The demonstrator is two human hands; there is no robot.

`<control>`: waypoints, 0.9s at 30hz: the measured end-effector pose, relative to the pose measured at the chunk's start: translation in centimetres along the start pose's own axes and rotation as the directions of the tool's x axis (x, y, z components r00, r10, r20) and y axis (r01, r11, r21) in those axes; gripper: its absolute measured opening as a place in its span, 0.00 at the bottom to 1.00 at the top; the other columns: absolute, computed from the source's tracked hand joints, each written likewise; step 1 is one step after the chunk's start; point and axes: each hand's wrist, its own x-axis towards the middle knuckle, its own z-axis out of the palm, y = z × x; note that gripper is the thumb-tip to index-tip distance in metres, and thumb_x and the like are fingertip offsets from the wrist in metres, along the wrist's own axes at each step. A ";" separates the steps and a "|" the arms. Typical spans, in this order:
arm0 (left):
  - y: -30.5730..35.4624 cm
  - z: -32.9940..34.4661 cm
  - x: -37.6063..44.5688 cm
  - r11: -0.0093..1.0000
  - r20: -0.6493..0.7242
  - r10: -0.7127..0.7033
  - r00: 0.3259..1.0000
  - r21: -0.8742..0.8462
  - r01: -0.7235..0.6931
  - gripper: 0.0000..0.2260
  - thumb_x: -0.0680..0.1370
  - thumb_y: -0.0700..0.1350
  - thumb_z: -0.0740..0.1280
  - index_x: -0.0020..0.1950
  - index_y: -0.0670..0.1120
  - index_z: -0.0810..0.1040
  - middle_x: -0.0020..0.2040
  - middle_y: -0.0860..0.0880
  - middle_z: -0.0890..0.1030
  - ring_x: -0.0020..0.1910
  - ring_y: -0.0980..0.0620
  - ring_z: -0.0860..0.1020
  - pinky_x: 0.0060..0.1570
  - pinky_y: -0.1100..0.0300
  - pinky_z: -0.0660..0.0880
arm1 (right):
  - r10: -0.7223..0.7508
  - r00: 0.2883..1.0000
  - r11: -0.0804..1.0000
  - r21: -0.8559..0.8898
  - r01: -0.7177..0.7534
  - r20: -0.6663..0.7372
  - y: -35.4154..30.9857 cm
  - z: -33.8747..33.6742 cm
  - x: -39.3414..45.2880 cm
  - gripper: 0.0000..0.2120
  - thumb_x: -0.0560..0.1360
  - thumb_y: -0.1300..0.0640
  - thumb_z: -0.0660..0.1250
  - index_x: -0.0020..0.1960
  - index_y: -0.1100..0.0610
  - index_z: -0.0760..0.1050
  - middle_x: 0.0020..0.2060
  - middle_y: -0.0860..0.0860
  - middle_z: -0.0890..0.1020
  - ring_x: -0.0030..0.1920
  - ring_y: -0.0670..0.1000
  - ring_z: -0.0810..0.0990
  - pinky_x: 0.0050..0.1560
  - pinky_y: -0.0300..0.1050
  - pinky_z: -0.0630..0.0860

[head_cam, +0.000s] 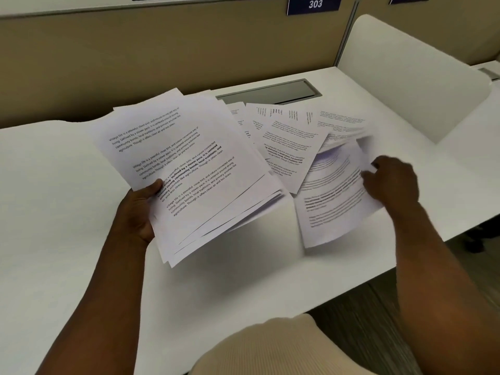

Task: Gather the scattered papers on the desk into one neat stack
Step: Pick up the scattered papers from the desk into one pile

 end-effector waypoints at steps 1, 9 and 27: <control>0.0 -0.2 0.1 1.000 -0.007 -0.004 1.000 -0.012 0.004 0.20 0.78 0.38 0.64 0.71 0.45 0.72 0.63 0.43 0.80 0.56 0.47 0.82 0.51 0.51 0.81 | -0.043 0.998 0.999 -0.017 0.042 -0.036 -0.6 -1.4 0.0 0.16 0.74 0.56 0.68 0.60 0.62 0.77 0.59 0.64 0.79 0.59 0.66 0.76 0.58 0.53 0.72; 0.4 0.0 -0.2 0.999 0.007 0.009 1.000 -0.050 -0.009 0.19 0.79 0.38 0.63 0.71 0.43 0.72 0.59 0.46 0.83 0.56 0.47 0.82 0.52 0.52 0.81 | -0.147 0.963 0.988 0.004 0.152 -0.226 -3.7 -8.9 -0.6 0.13 0.75 0.57 0.67 0.57 0.60 0.81 0.54 0.63 0.81 0.53 0.65 0.78 0.54 0.51 0.74; 2.1 2.2 -2.2 0.984 0.012 0.097 0.995 -0.149 -0.094 0.12 0.80 0.38 0.61 0.61 0.43 0.80 0.51 0.49 0.86 0.50 0.51 0.84 0.45 0.58 0.81 | 0.058 0.980 0.604 0.788 0.119 -0.193 -2.3 -6.6 0.6 0.06 0.73 0.54 0.69 0.50 0.52 0.80 0.34 0.41 0.82 0.35 0.40 0.77 0.44 0.38 0.76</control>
